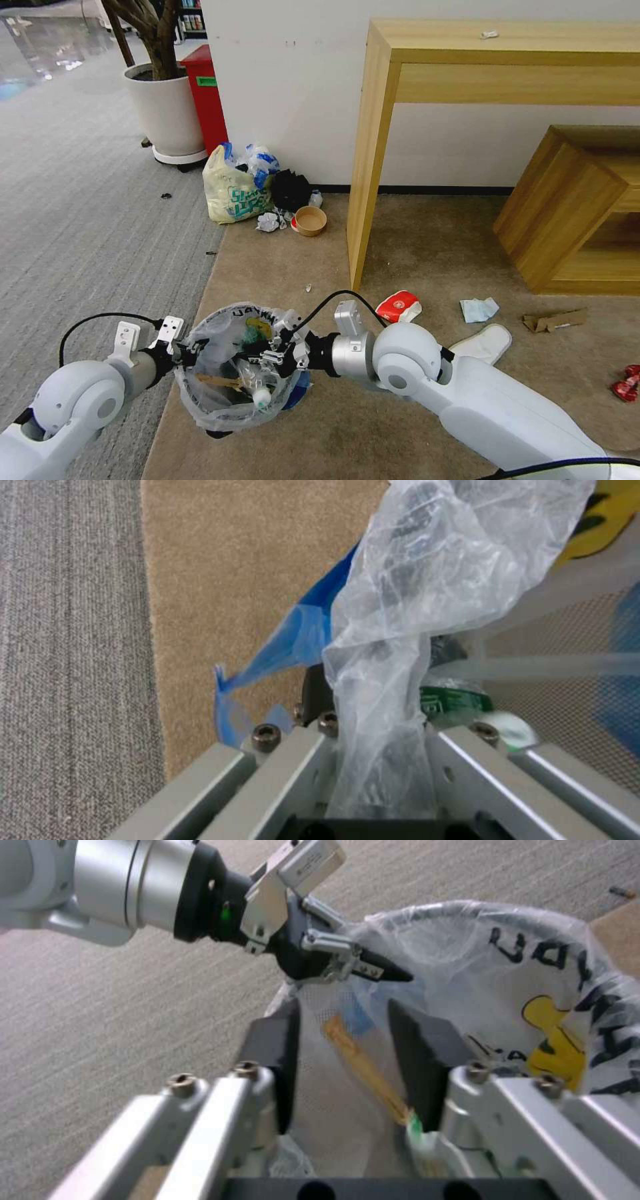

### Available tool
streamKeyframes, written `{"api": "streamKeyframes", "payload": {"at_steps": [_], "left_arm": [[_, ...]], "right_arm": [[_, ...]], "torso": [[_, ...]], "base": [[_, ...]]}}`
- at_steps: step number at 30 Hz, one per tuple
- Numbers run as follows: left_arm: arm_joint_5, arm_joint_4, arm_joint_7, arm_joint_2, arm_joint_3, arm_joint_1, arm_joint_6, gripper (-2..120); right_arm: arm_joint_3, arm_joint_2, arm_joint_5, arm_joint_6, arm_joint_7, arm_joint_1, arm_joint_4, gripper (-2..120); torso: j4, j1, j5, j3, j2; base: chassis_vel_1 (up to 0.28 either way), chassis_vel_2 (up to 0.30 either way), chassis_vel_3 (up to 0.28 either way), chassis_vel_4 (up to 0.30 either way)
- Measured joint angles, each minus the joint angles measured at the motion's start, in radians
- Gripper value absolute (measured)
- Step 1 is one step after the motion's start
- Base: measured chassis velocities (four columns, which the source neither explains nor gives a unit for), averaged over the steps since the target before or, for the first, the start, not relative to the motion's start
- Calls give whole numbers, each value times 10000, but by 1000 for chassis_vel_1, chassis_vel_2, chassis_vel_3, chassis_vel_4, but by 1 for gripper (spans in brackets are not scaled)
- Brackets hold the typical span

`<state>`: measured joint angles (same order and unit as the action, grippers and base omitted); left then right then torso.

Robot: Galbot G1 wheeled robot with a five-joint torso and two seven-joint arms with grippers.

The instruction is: Pick up the trash bin and place the garbage on the floor into it.

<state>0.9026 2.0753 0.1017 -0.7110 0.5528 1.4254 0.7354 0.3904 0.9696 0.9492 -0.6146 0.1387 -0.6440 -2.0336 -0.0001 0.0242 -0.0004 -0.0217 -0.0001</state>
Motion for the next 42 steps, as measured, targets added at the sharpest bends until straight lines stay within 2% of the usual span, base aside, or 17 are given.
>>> {"api": "streamKeyframes", "payload": {"at_steps": [2,3,6,7,10,11,13,15,17,18,20,21,24,29,37,42], "left_arm": [[2,15,28,-46,47,28,0,0],[2,15,28,-46,47,28,0,0],[-9,25,40,-192,257,158,0,0],[-9,25,40,-192,257,158,0,0],[-30,43,23,-399,467,274,0,0],[-30,43,23,-399,467,274,0,0],[-37,65,18,-562,597,329,0,0],[-47,75,19,-661,657,354,0,0],[-70,104,18,-896,789,413,0,0],[-70,104,18,-896,789,413,0,0],[-146,151,-24,-1085,890,482,0,0],[-146,151,-24,-1085,890,482,0,0],[-255,229,-110,-1230,934,581,0,0],[-395,253,-187,-1340,950,611,0,0],[-648,473,-312,-1690,1123,775,0,0],[-948,836,-467,-2047,1777,1319,0,0]], "right_arm": [[-177,14,-36,112,-91,-28,0,48],[-177,14,-36,112,-91,-28,0,48],[-831,47,-224,398,-489,-243,48,64],[-831,47,-224,398,-489,-243,48,64],[-1753,-19,-727,645,-575,-701,300,79],[-1753,-19,-727,645,-575,-701,300,79],[-2456,-122,-1168,879,-567,-1230,448,89],[-2816,-177,-1354,971,-530,-1555,486,92],[-3803,-316,-1889,1183,-403,-2456,501,99],[-3803,-316,-1889,1183,-403,-2456,501,99],[-4636,-371,-2576,1468,-238,-3260,497,100],[-4636,-371,-2576,1468,-238,-3260,497,100],[-5506,-307,-3455,1890,-123,-4237,469,100],[-5839,-173,-3980,2202,-210,-4813,478,100],[-6376,442,-5036,2884,-486,-6083,496,100],[-6479,979,-5618,3363,-605,-6441,590,100]], "torso": [[0,0,-1,0,0],[0,0,-1,0,0],[0,0,1,0,0],[0,0,1,0,0],[0,0,1,0,0],[0,0,1,0,0],[1,0,2,0,0],[1,0,2,0,0],[-1,0,2,0,0],[-1,0,2,0,0],[-2,-1,3,0,0],[-2,-1,3,0,0],[-2,-2,2,1,0],[0,-2,2,1,0],[-1,-2,0,1,0],[5,-2,1,2,1]], "base": [[0,0,0,0],[0,0,0,0],[0,0,0,0],[0,0,0,0],[0,0,0,0],[0,0,0,0],[0,0,0,0],[0,0,0,0],[0,0,0,0],[0,0,0,0],[0,0,0,0],[0,0,0,0],[0,0,0,0],[0,0,0,0],[0,0,0,0],[0,0,0,0]]}}
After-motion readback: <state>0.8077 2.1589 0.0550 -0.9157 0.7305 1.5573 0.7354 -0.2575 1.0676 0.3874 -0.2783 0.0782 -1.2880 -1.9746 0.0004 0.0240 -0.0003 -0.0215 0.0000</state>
